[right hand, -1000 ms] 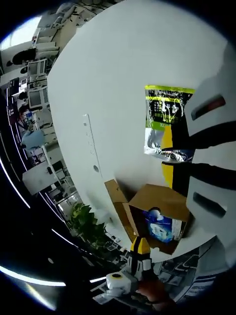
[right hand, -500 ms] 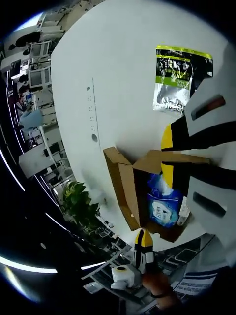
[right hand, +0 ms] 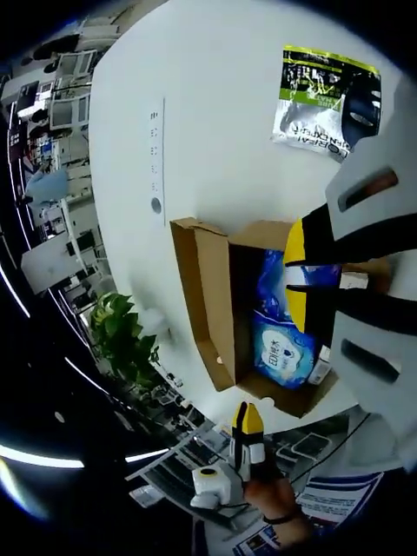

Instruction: Operate the shoe box by opening the lid, removing the specified soft item, and placing it in the target area until the item is outside and the box remains undamaged.

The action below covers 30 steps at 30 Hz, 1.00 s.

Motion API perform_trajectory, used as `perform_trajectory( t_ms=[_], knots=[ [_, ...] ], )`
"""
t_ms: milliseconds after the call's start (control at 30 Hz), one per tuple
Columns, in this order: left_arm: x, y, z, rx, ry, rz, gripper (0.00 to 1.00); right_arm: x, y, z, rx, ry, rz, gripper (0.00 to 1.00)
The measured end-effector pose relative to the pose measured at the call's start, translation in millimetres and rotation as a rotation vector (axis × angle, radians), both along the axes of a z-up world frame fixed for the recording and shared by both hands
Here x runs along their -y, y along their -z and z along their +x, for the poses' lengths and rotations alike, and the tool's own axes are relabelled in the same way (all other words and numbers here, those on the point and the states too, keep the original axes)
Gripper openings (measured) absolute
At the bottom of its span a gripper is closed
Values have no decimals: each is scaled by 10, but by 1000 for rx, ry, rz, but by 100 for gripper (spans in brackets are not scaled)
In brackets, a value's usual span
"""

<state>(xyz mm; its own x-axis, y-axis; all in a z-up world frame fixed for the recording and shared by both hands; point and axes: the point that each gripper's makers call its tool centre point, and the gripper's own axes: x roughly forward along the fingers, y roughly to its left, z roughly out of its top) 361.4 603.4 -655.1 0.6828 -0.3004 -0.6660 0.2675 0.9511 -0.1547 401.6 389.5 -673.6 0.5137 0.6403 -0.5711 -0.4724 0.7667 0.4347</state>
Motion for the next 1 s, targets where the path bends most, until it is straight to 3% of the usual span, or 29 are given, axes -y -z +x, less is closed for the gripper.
perform_trajectory(
  t_ms=[367,1000],
  knots=[
    [-257,39,-164,-1,-39,-7,15,-316,30,-31,-14,-60,-13,7],
    [-353,7,-464,9,-65,-54,18,-956,254,3,-57,-131,-21,13]
  ],
)
